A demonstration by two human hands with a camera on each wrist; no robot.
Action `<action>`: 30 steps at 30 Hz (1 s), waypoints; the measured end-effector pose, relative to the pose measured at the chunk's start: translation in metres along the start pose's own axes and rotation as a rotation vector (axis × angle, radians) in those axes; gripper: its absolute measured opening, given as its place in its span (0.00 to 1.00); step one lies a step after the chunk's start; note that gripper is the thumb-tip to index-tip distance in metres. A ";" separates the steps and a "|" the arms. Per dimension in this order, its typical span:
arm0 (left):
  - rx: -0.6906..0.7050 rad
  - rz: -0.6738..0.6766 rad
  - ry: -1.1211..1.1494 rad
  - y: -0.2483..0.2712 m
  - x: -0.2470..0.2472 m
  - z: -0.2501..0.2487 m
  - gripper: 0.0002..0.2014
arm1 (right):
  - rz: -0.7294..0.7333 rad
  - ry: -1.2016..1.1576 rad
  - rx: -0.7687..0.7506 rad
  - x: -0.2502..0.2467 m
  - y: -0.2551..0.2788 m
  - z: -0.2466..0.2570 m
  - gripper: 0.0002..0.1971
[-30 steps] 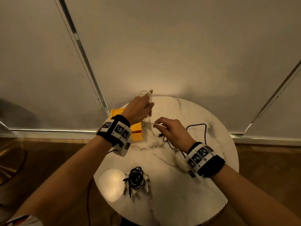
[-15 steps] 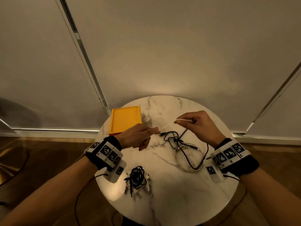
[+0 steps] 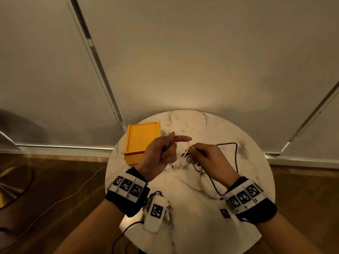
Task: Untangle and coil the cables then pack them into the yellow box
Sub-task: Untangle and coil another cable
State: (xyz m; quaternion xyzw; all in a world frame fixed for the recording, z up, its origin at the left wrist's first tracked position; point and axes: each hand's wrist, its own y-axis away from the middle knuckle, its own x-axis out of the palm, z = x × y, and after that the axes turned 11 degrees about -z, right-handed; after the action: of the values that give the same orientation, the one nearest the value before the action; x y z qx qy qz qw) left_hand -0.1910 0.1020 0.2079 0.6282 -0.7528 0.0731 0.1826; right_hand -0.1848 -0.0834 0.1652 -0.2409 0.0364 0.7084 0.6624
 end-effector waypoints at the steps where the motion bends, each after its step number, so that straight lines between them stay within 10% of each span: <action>1: -0.014 -0.016 0.021 0.000 -0.001 0.000 0.21 | 0.029 -0.092 0.060 -0.002 -0.001 0.002 0.12; 18: -0.167 0.082 0.052 0.003 -0.011 0.013 0.17 | 0.169 -0.258 0.017 0.006 0.001 0.021 0.13; 25: 0.440 -0.282 -0.453 -0.003 0.004 0.023 0.15 | 0.024 -0.130 -0.013 0.008 0.002 0.016 0.16; 30: 0.519 -0.317 -0.554 -0.003 0.003 0.031 0.16 | 0.110 -0.043 -0.082 -0.002 0.008 0.009 0.19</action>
State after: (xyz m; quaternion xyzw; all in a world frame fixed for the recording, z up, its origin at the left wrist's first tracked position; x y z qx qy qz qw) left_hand -0.1944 0.0880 0.1804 0.7576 -0.6238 0.0595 -0.1826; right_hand -0.1953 -0.0823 0.1720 -0.2502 0.0063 0.7496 0.6127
